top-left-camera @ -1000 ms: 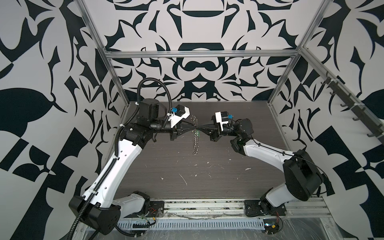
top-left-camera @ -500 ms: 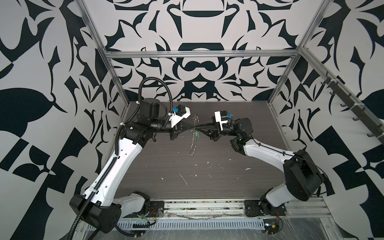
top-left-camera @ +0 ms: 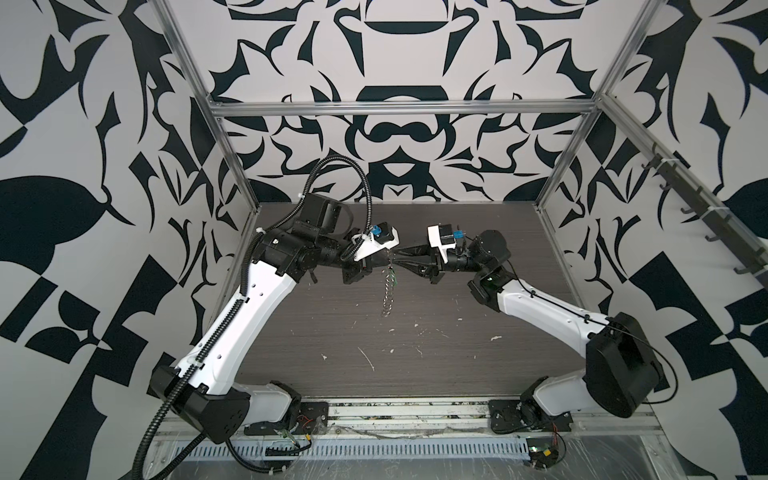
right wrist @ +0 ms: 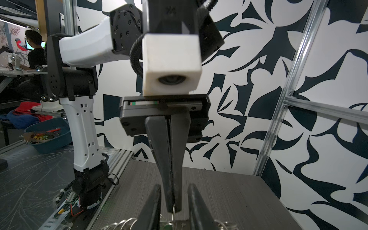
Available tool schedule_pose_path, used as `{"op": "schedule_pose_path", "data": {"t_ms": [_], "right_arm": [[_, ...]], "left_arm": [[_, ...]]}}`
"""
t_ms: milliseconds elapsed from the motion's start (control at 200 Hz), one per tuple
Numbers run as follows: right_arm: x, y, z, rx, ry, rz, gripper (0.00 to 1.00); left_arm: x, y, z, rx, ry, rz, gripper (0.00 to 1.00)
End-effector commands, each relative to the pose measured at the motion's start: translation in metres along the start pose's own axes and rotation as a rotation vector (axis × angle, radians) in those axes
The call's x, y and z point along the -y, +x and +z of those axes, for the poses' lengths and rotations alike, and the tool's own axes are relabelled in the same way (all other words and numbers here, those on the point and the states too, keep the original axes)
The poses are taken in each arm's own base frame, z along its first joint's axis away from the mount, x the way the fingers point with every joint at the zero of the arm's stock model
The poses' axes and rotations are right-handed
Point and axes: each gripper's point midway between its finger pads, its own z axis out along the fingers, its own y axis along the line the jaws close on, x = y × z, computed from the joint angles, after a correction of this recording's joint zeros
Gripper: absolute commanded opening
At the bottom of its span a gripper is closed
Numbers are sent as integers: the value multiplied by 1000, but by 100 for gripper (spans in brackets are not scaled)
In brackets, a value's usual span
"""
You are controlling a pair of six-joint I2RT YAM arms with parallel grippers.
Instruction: Remove the keys from the keyring
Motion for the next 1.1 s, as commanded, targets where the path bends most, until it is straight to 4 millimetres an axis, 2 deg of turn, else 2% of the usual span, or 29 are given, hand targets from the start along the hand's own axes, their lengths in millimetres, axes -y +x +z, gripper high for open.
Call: {"op": "schedule_pose_path", "data": {"t_ms": [0, 280, 665, 855, 1095], "right_arm": [[0, -19, 2, 17, -25, -60, 25], [-1, -4, 3, -27, -43, -13, 23], [-3, 2, 10, -54, -73, 10, 19], [-5, 8, 11, -82, -83, 12, 12], [-8, 11, 14, -100, -101, 34, 14]], "left_arm": [[6, -6, -10, -14, 2, 46, 0], [7, -8, -12, -17, 2, 60, 0], [12, -5, -5, -27, 29, 60, 0], [14, -4, -2, -30, 40, 60, 0], [13, -6, -2, -24, 35, 66, 0]]}}
